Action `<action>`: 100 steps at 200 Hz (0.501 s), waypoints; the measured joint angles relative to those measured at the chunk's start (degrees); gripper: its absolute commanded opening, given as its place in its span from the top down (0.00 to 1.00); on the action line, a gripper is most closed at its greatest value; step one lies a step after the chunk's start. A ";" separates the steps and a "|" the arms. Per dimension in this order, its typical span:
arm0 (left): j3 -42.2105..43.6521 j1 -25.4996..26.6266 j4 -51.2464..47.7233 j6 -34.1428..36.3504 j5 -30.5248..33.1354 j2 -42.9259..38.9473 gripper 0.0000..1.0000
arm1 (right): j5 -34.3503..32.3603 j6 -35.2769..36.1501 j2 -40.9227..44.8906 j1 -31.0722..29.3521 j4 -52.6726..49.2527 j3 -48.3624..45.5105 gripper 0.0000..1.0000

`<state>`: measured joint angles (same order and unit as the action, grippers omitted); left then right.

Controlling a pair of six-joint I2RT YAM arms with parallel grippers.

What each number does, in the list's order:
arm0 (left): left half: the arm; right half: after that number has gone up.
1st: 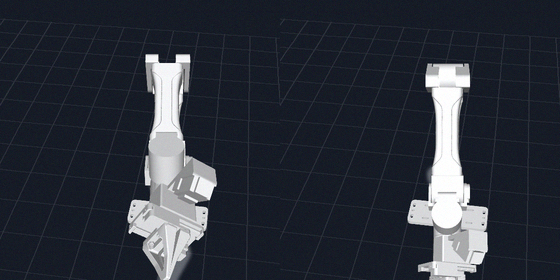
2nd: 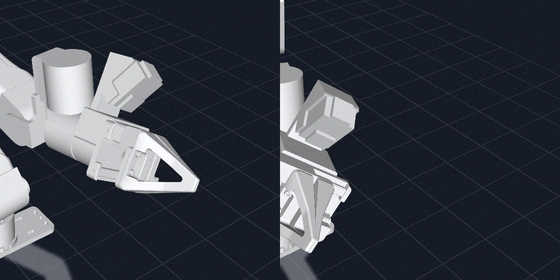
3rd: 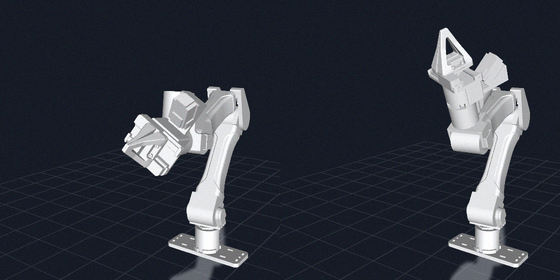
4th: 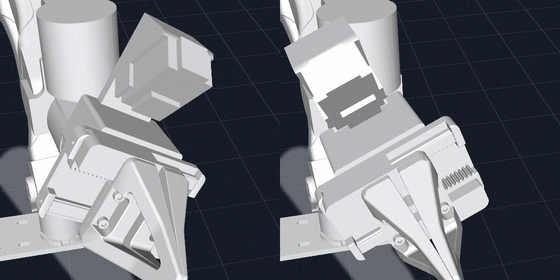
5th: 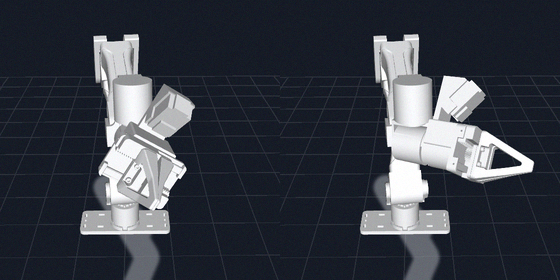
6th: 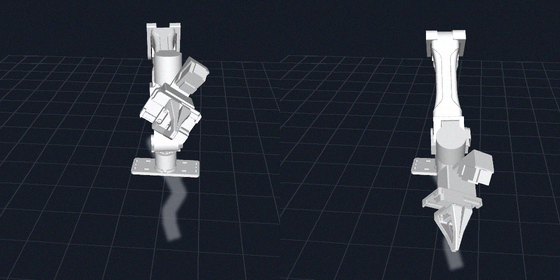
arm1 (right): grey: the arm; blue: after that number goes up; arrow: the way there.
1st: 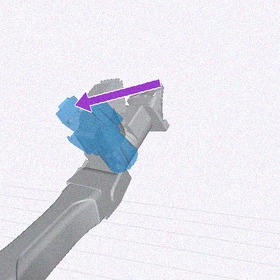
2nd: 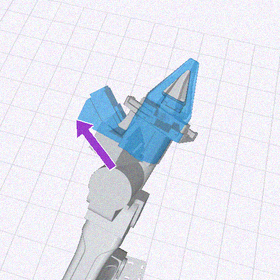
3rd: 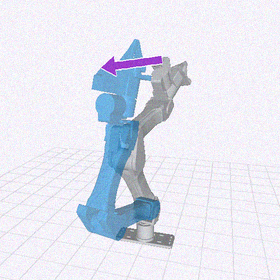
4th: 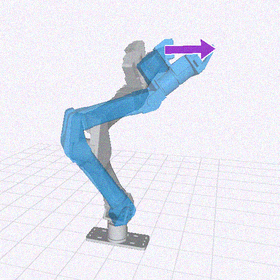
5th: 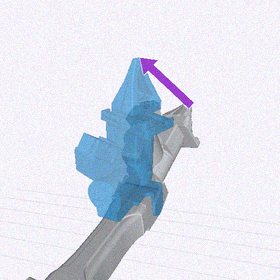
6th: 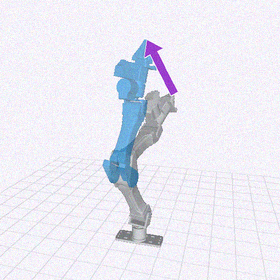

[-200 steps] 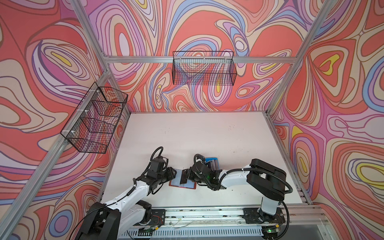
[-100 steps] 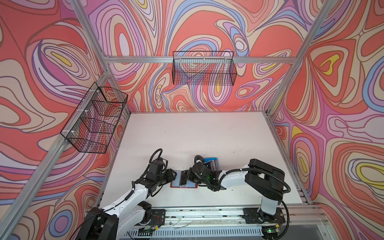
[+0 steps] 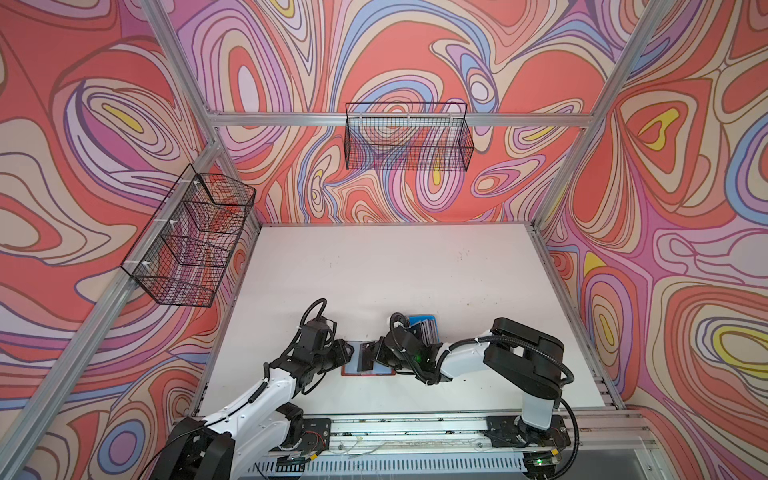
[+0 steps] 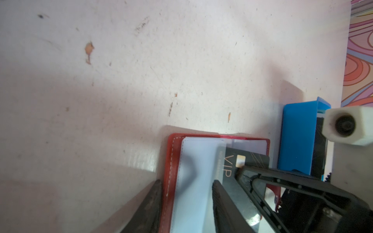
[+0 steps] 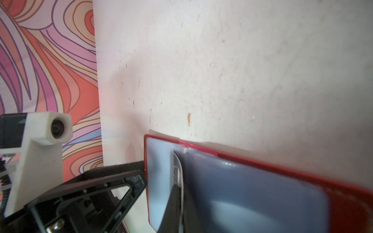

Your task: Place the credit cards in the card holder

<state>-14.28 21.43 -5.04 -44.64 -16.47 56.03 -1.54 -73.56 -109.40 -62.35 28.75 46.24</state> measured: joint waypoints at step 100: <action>-0.74 0.28 0.17 -0.46 0.46 1.44 0.57 | -0.81 2.56 -1.42 -0.87 -2.29 3.32 1.00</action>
<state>-15.03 21.71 -4.86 -45.10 -16.01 57.47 -2.35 -71.00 -110.83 -63.22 26.46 49.56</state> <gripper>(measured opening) 0.430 0.047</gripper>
